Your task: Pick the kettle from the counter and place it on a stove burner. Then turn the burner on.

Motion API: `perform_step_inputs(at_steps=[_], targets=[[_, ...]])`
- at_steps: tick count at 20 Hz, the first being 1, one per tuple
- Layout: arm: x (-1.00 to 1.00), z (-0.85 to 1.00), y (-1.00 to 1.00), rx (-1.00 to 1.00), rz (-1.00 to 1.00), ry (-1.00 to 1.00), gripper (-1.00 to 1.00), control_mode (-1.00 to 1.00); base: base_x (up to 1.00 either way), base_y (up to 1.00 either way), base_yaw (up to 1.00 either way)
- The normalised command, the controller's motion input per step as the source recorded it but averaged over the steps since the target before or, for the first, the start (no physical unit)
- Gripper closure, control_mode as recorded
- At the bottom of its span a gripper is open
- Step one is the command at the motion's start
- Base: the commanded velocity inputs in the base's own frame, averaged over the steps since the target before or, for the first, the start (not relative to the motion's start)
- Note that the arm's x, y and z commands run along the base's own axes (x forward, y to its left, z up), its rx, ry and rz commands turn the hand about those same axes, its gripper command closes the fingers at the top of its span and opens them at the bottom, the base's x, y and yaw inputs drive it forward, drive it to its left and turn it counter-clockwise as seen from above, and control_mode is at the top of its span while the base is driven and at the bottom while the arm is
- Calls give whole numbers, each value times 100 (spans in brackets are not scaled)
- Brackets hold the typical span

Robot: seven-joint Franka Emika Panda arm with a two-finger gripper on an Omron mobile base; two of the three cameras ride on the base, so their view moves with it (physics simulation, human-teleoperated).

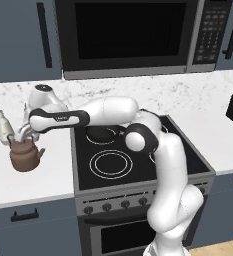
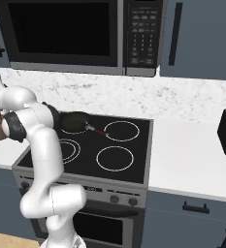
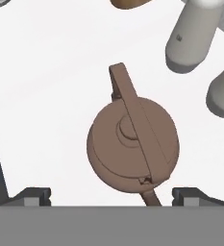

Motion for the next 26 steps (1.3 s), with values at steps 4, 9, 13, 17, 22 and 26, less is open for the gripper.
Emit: perform_step_inputs(at_steps=[4,9,13,17,22,26], targets=[[16,-28,-14,0,0,0,-100,-100,0,0,0],[20,-32,-2,0,0,0,-100,-100,0,0,0],[9,-5,0,0,0,0,-100,-100,0,0,0],[16,-2,0,0,0,2,-100,-100,0,0,0],[28,0,9,0,0,4,-100,-100,0,0,0],[2,0,24,0,0,6,-100,-100,0,0,0]])
